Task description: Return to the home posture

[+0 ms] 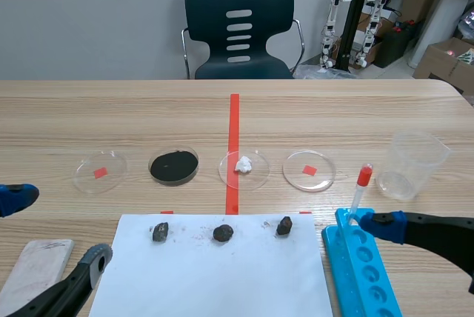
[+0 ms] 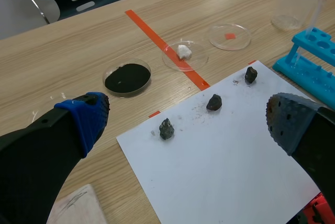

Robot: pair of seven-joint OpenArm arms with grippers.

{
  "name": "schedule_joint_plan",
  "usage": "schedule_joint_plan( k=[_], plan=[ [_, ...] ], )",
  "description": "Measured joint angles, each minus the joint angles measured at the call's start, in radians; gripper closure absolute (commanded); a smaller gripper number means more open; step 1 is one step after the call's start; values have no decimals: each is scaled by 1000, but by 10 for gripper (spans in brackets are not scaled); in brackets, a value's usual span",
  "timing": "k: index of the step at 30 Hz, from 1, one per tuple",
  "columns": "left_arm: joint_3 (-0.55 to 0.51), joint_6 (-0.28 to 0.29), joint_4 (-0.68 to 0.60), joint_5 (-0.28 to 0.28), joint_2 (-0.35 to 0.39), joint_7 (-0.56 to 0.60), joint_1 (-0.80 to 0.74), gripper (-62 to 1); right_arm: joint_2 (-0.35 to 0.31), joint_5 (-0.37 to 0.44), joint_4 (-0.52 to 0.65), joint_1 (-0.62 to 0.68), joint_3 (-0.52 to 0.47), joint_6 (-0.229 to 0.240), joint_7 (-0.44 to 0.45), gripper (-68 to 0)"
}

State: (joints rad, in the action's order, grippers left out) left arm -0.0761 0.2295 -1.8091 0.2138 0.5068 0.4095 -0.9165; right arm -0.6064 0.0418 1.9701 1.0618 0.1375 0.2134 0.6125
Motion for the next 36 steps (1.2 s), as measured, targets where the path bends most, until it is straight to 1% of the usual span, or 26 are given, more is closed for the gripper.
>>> schedule_joint_plan(
  k=[5, 36],
  plan=[
    [0, 0, 0, 0, 0, 15, 3, -623, 0, 0, 0, 0, 0, 0, 0, -606],
    [0, 0, 0, 0, 0, 18, 13, -623, 0, 0, 0, 0, 0, 0, 0, -606]
  ],
)
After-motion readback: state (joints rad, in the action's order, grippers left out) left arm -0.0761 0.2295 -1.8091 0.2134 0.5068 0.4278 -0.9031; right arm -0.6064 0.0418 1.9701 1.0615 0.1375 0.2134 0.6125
